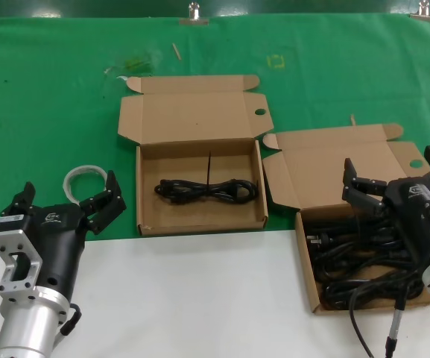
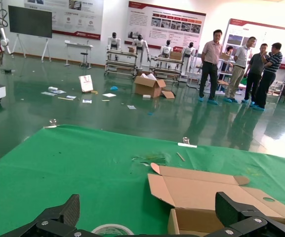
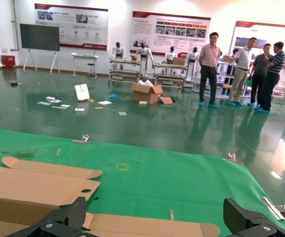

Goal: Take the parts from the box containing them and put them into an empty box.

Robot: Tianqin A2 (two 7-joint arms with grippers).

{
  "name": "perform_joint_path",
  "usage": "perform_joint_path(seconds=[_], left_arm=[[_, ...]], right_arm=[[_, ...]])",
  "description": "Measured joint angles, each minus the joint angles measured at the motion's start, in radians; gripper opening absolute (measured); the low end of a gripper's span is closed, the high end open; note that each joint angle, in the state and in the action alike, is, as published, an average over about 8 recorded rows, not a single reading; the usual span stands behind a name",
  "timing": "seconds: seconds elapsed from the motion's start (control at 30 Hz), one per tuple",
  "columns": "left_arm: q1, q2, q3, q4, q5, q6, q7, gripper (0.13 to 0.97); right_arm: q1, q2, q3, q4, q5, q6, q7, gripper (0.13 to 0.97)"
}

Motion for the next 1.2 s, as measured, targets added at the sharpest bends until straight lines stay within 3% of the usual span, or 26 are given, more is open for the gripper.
perform_joint_path(seconds=[1.2], left_arm=[[0.0, 0.0, 0.0, 0.0, 0.0, 0.0, 0.0, 0.966]], right_arm=[[0.0, 0.0, 0.0, 0.0, 0.0, 0.0, 0.0, 0.966]])
